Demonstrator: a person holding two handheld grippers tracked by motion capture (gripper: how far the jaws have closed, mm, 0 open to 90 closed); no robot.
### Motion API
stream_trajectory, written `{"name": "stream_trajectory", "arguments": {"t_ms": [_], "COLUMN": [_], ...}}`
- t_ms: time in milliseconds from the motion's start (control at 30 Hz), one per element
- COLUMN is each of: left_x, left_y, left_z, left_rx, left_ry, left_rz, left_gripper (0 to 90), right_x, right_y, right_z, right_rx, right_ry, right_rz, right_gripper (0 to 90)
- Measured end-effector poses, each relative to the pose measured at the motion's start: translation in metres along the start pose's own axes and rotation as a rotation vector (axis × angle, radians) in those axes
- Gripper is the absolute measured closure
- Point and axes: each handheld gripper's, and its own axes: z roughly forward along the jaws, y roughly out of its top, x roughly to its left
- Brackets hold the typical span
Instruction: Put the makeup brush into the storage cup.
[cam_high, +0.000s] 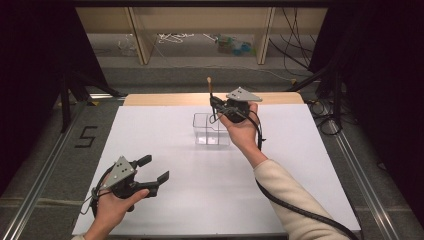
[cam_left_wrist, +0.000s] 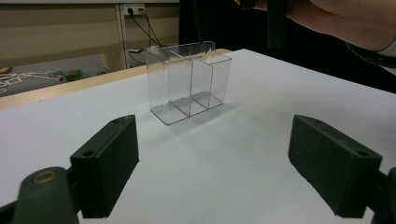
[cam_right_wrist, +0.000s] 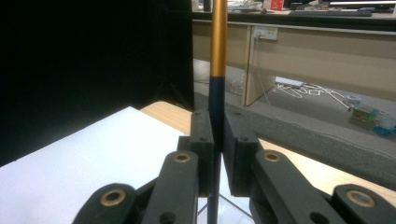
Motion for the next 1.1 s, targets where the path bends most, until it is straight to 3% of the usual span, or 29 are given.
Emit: {"name": "stream_trajectory", "arguments": {"t_ms": [300, 333, 567, 900, 1100], "left_x": [0.0001, 0.0001, -0.0001, 0.0001, 0.0002], "left_y": [-0.0001, -0.0001, 0.0000, 0.0000, -0.0001], "left_z": [0.0000, -0.0001, 0.0000, -0.0001, -0.0001], "left_rx": [0.000, 0.000, -0.001, 0.000, 0.000], "left_ry": [0.000, 0.000, 0.000, 0.000, 0.000], "left_rz": [0.000, 0.000, -0.001, 0.000, -0.001], "left_gripper": [15.7, 15.7, 15.7, 15.7, 15.7], "right_x": [-0.0013, -0.0001, -0.0027, -0.0028, -0.0042], "right_y": [-0.0015, -0.0018, -0.0036, -0.0054, -0.0066], "right_z": [0.0026, 0.0022, 0.0042, 0.0062, 0.0078], "right_rx": [-0.007, 0.007, 0.001, 0.005, -0.001], "right_ry": [-0.006, 0.000, -0.009, -0.007, -0.013], "right_rz": [-0.014, 0.004, -0.010, 0.012, -0.009], "right_gripper": [83.7, 83.6, 83.6, 83.6, 83.7]}}
